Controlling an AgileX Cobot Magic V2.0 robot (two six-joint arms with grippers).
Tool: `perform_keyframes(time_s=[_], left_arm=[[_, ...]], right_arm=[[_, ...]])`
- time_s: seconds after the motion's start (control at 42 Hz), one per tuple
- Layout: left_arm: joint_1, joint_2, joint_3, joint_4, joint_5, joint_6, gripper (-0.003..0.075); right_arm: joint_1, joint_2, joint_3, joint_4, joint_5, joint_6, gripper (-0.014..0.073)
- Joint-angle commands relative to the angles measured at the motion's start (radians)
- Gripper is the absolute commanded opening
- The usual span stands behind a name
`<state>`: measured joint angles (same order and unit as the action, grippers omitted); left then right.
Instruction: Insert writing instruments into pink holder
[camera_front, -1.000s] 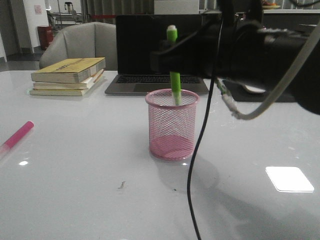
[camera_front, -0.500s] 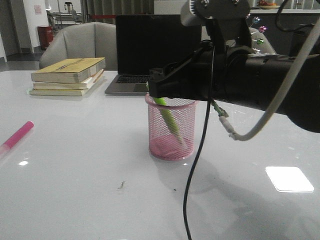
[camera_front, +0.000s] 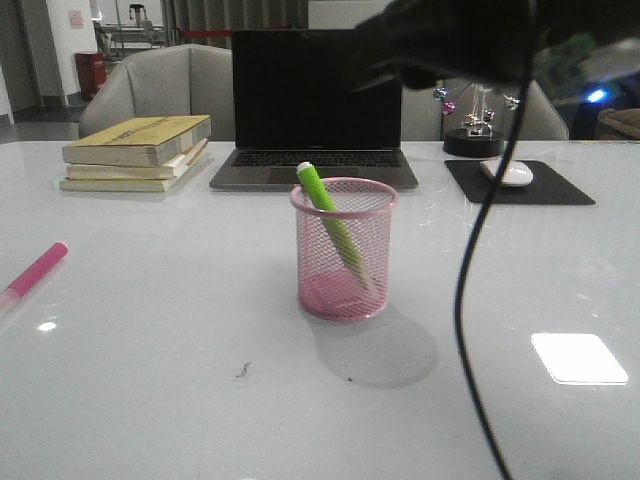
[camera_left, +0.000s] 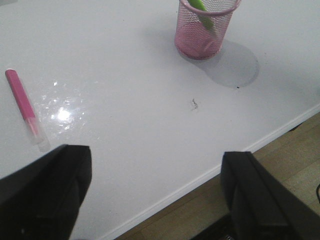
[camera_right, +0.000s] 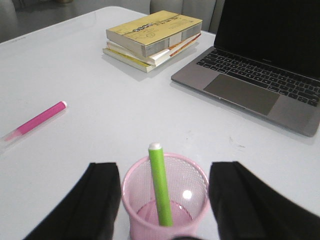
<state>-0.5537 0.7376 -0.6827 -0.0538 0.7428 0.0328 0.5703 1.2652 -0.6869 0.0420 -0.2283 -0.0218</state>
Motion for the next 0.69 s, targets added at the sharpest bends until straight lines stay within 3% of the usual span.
perform_keyframes(time_s=[0.0,0.31,0.5,0.667], left_arm=[[-0.007,0.0,-0.027,-0.01,-0.072,-0.001,0.0582],[-0.007,0.0,-0.027,-0.01,-0.072,-0.001,0.0582],[-0.007,0.0,-0.027,-0.01,-0.075,-0.001,0.0582],[-0.007,0.0,-0.027,-0.01,-0.075,-0.001,0.0582]], right_arm=[[-0.005,-0.171,-0.026,-0.016,0.127,-0.004,0.05],[-0.005,-0.516,-0.026,-0.017,0.543,-0.004,0.05],[-0.005,-0.624,-0.026,-0.017,0.765,-0.004,0.05],[-0.005,-0.642,-0.026,-0.017,0.868,-0.004,0.05]])
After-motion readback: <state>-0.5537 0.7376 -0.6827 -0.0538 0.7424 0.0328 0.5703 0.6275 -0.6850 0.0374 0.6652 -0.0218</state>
